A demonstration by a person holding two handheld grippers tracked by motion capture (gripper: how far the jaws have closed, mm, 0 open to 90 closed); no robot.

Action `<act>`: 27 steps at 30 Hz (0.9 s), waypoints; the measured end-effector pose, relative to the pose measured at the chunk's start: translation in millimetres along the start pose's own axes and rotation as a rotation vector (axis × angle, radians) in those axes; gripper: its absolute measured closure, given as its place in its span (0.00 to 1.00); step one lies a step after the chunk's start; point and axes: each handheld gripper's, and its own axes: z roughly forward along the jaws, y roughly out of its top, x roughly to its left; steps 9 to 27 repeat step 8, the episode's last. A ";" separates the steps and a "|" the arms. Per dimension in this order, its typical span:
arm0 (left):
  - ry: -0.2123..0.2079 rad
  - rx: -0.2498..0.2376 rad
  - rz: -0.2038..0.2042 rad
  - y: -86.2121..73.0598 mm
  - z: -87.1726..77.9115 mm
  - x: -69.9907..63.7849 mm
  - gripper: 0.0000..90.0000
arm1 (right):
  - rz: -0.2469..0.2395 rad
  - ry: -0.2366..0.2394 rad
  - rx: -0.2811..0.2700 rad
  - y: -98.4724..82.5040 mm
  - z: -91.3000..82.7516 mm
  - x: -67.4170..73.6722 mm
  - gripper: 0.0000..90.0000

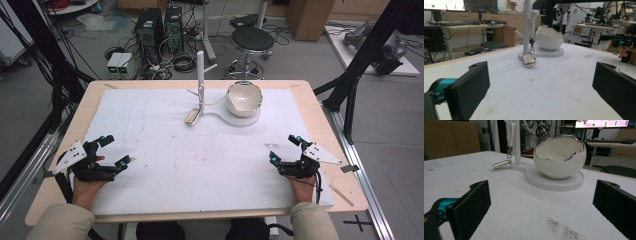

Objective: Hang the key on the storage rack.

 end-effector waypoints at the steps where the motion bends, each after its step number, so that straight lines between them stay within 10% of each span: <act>1: -0.003 0.001 0.001 -3.9 -2.4 0.1 0.02 | -0.004 0.000 -0.001 0.0 0.3 0.0 0.01; 8: 0.068 -0.032 0.015 -17.9 -12.8 -1.3 0.02 | -0.021 -0.001 0.012 0.4 1.5 0.9 0.01; 27: 0.068 -0.032 0.015 -17.9 -12.8 -1.3 0.02 | -0.021 -0.001 0.012 0.4 1.5 0.9 0.01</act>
